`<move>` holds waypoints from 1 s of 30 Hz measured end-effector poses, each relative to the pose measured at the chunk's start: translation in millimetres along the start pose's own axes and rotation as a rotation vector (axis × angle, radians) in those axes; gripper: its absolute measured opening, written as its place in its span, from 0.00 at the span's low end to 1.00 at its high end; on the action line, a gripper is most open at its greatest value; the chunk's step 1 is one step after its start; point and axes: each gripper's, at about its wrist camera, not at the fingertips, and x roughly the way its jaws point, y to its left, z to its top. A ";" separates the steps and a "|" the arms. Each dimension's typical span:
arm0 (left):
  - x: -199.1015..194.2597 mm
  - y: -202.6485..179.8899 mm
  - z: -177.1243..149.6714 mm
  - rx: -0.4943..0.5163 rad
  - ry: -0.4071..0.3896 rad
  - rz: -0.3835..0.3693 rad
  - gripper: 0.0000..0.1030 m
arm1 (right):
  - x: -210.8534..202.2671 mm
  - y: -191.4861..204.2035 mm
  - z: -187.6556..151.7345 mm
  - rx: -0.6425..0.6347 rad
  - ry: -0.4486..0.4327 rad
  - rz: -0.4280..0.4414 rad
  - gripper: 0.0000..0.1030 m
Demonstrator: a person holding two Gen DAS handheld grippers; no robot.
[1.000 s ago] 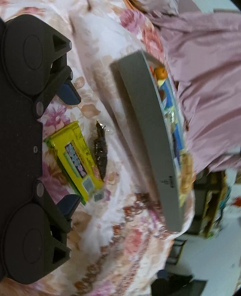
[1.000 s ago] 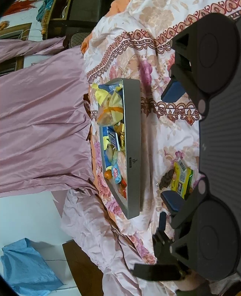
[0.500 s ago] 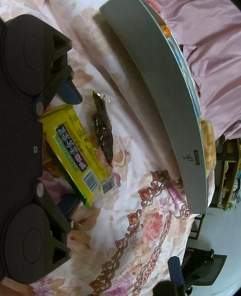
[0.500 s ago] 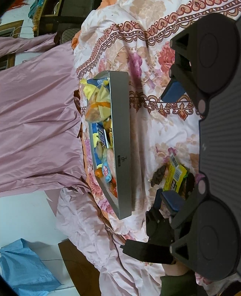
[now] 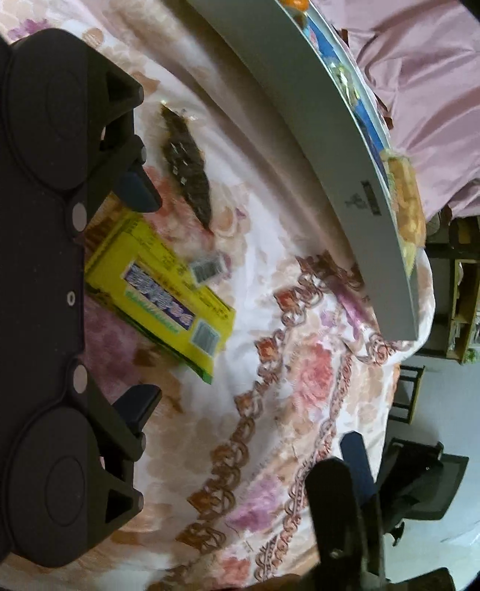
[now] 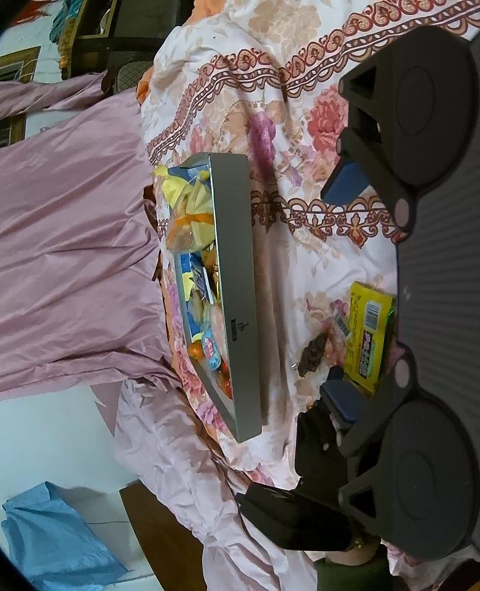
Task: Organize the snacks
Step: 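Grasp the yellow-green packet with the left tool and lift it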
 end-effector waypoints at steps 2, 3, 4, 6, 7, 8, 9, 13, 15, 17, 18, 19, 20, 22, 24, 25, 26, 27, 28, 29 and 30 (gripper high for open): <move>3.3 -2.0 4.1 0.007 0.001 -0.012 0.97 | 0.9 -1.3 -0.8 0.006 0.003 -0.003 1.00; 5.4 -2.2 5.6 0.009 0.004 -0.021 0.97 | 0.9 -1.6 -1.2 0.007 0.003 -0.003 1.00; 7.8 -2.2 7.4 0.012 0.009 -0.027 0.97 | 0.6 -1.3 -1.7 0.007 0.002 -0.003 1.00; 14.4 -2.3 10.7 0.021 0.028 -0.035 0.97 | 0.7 -1.3 -2.5 0.009 0.004 -0.004 1.00; 17.6 -2.3 11.0 0.023 0.040 -0.038 0.97 | 0.7 -1.5 -3.1 0.010 0.005 -0.005 1.00; 20.0 -2.8 11.2 0.024 0.045 -0.041 0.97 | 0.8 -1.7 -3.4 0.011 0.006 -0.006 1.00; 21.2 -3.9 11.3 0.023 0.040 -0.047 0.95 | 0.7 -2.0 -3.5 0.012 0.006 -0.005 1.00; 18.0 -6.0 10.1 0.023 0.004 -0.030 0.60 | 0.4 -3.6 -2.6 0.008 0.004 -0.010 1.00; 13.1 -5.8 7.6 0.009 -0.012 -0.012 0.53 | 0.9 -5.9 -1.5 0.010 0.005 -0.012 1.00; 7.6 -8.0 3.0 0.005 -0.022 0.005 0.52 | 1.5 -5.9 -0.8 0.008 0.010 -0.008 1.00; 4.1 -9.6 -0.2 0.007 -0.026 0.016 0.51 | 2.8 -4.8 -0.6 -0.001 0.016 -0.002 1.00; 0.0 -11.0 -3.6 0.004 -0.029 0.023 0.50 | 3.9 -3.9 0.1 -0.008 0.022 0.003 1.00; -4.1 -11.8 -6.6 0.001 -0.033 0.033 0.50 | 6.1 -1.8 0.6 -0.019 0.028 0.010 1.00; -18.2 -13.4 -14.5 -0.019 -0.054 0.065 0.47 | 12.7 2.7 1.9 -0.044 0.047 0.033 1.00; -37.2 -12.8 -24.8 -0.067 -0.084 0.115 0.39 | 22.2 9.4 3.2 -0.079 0.064 0.059 1.00; -45.8 -11.9 -29.9 -0.088 -0.099 0.143 0.31 | 27.3 13.0 4.2 -0.098 0.072 0.072 1.00; -55.2 -9.9 -36.7 -0.123 -0.107 0.180 0.31 | 36.0 17.3 6.7 -0.123 0.084 0.089 1.00; -62.1 -7.6 -42.7 -0.148 -0.116 0.200 0.31 | 43.6 21.6 8.9 -0.141 0.093 0.100 1.00; -67.5 -5.2 -49.1 -0.176 -0.116 0.220 0.31 | 53.7 25.6 12.3 -0.162 0.106 0.115 1.00; -69.0 -3.9 -55.0 -0.192 -0.102 0.242 0.31 | 61.2 29.7 14.9 -0.177 0.117 0.123 1.00; -68.4 -3.4 -57.8 -0.199 -0.090 0.252 0.33 | 69.7 33.2 18.9 -0.187 0.128 0.123 1.00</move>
